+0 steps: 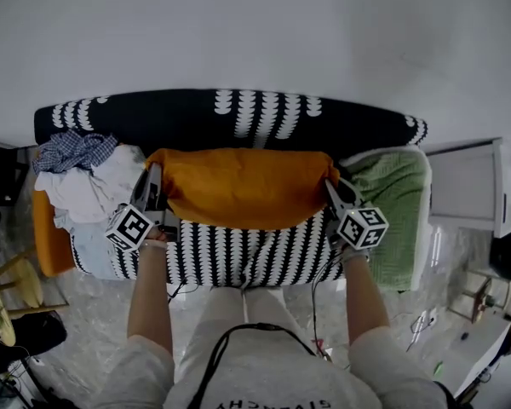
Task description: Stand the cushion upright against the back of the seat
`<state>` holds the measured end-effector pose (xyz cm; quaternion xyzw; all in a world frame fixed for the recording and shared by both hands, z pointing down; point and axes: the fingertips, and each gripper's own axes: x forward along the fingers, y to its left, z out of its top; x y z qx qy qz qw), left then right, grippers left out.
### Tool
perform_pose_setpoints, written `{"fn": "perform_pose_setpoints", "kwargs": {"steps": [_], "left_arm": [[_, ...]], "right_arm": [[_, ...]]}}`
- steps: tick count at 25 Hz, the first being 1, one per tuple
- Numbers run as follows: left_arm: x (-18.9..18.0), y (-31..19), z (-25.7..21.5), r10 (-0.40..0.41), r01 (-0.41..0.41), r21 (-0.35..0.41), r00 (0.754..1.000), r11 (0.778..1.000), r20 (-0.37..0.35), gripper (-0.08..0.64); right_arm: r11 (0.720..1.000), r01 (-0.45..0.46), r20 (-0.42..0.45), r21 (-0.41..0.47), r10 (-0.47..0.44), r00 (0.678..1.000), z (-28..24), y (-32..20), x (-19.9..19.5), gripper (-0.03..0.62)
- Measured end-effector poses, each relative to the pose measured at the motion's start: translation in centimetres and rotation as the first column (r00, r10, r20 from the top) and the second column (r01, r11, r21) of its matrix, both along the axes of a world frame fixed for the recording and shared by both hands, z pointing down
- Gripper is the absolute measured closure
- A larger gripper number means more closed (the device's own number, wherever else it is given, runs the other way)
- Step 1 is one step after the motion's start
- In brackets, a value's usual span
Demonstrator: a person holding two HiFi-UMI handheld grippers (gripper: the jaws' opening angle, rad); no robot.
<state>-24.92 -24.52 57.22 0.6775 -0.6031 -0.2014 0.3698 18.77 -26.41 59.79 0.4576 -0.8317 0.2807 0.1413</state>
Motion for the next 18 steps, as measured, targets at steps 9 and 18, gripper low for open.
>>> {"fn": "perform_pose_setpoints", "kwargs": {"steps": [9, 18], "left_arm": [[-0.3, -3.6, 0.2, -0.006, 0.006, 0.007, 1.000, 1.000, -0.013, 0.499], [0.1, -5.9, 0.6, -0.006, 0.006, 0.010, 1.000, 1.000, -0.009, 0.499]], "right_arm": [[1.000, -0.010, 0.006, 0.002, 0.010, 1.000, 0.5, -3.3, -0.5, 0.525], [1.000, -0.015, 0.007, 0.009, 0.015, 1.000, 0.6, -5.3, -0.1, 0.525]]}}
